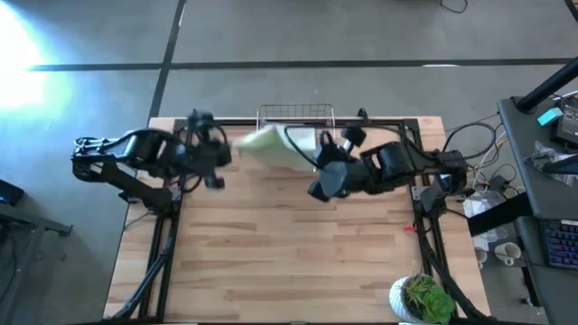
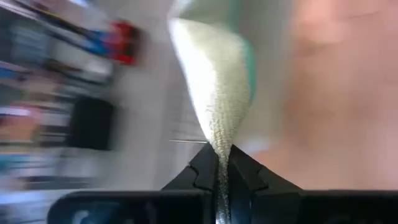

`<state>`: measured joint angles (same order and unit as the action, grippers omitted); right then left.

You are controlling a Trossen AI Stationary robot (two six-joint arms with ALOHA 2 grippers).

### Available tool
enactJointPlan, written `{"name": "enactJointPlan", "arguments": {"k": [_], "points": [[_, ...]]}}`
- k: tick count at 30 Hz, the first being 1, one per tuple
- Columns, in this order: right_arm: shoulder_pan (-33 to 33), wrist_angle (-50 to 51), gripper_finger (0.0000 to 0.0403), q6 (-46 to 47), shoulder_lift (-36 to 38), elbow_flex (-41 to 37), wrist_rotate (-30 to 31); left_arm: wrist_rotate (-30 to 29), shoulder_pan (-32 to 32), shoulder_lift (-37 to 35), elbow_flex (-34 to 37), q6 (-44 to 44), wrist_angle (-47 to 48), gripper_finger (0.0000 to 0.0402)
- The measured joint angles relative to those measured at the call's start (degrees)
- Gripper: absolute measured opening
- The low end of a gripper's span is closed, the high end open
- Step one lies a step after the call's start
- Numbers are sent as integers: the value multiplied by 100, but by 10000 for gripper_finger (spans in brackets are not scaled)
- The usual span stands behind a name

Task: Fold microfiber towels
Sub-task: Fold the light green microfiber cloth

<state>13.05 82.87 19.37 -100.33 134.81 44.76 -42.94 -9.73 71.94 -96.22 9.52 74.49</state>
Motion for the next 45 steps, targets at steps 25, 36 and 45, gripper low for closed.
{"name": "enactJointPlan", "arguments": {"k": [25,36,45], "points": [[2575,305,8,5730,-1943,-1338,-2275,3774,-2783,2085,1787,-4494,-863,1],[2485,350,8,5665,-2340,-1323,-2124,3162,-2642,2398,1815,-4668,-699,1],[1838,728,8,5155,-2305,-1402,-1897,2898,-1918,2289,2080,-4585,-634,1]]}}
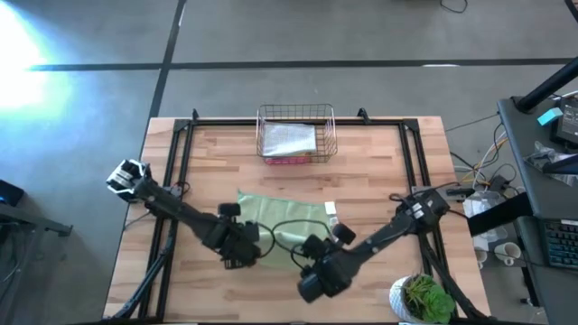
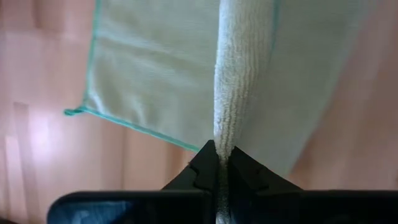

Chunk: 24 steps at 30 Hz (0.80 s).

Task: Fold microfiber towels
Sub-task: Fold the light green microfiber cloth

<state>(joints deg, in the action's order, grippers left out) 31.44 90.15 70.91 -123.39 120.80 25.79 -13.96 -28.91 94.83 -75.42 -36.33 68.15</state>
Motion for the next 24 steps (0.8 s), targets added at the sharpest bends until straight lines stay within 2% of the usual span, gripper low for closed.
{"name": "enactJointPlan", "arguments": {"k": [12,24], "points": [[-701,-17,8,105,-9,-681,-305,-2,1030,-4,474,540,-49,1],[-1044,-9,8,-452,16,-1136,-528,9,1637,-7,497,1312,-479,1]]}}
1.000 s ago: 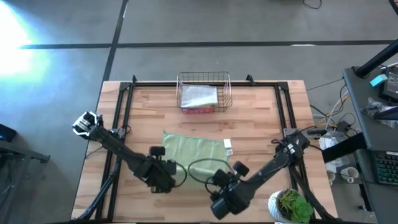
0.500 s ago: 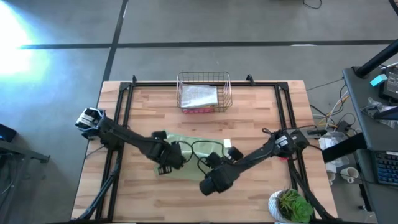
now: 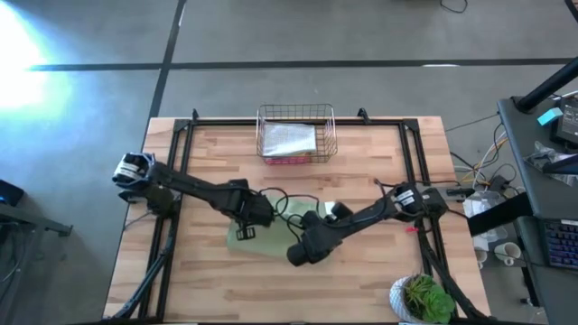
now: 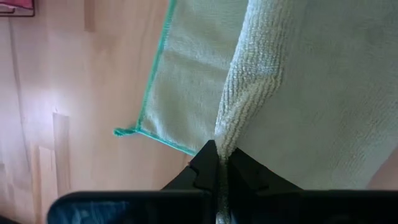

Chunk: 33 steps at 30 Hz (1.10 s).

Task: Fold microfiber towels
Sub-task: Fold the light green microfiber cloth

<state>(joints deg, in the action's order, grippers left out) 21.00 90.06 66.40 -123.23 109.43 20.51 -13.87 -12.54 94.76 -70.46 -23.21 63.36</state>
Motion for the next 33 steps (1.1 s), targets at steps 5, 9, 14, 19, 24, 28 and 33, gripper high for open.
{"name": "enactJointPlan", "arguments": {"k": [5,9,14,19,24,28,33], "points": [[-138,-11,8,-225,10,-9,26,2,204,0,2,12,6,1],[-251,-32,8,-347,10,-9,30,2,306,0,2,148,4,1],[-282,-58,8,-421,10,-9,40,2,320,0,2,458,-7,16],[-393,-88,8,-503,10,-9,46,-7,335,0,2,466,-23,59],[-488,-127,8,-632,10,-9,39,14,335,-9,2,412,59,100],[-605,-155,8,-665,10,-9,46,619,337,-9,4,411,43,113],[-714,-211,8,-803,12,-9,-32,1112,228,-9,158,538,-649,113]]}}
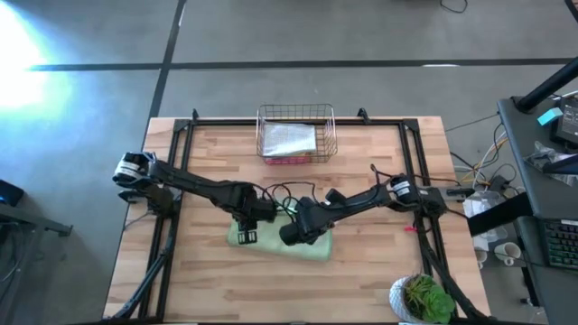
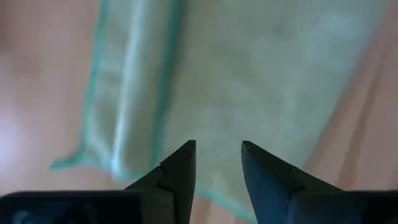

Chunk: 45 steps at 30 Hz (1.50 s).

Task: Fold microfiber towels
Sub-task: Fold the light green microfiber cloth

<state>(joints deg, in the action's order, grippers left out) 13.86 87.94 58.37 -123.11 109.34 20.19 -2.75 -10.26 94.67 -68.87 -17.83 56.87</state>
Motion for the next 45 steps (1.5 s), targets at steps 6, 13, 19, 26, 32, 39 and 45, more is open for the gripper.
{"name": "enactJointPlan", "arguments": {"k": [6,13,19,26,32,39,45], "points": [[-77,-27,8,-208,0,0,-258,124,21,0,481,366,-848,113],[-66,-64,8,-307,0,0,-268,127,131,-13,1049,639,-1585,113],[-66,-123,8,-422,0,0,-268,129,346,-13,1317,673,-1667,113],[-62,-173,8,-444,0,-2,-268,131,711,-13,1465,680,-1686,113],[-62,-175,8,-519,0,-2,-269,131,1041,-13,1413,678,-1692,113],[-82,-175,8,-846,0,-2,-381,134,1296,-56,1302,670,-1695,113],[-115,-177,12,-1175,0,-2,-368,357,1320,-215,1302,654,-1551,113]]}}
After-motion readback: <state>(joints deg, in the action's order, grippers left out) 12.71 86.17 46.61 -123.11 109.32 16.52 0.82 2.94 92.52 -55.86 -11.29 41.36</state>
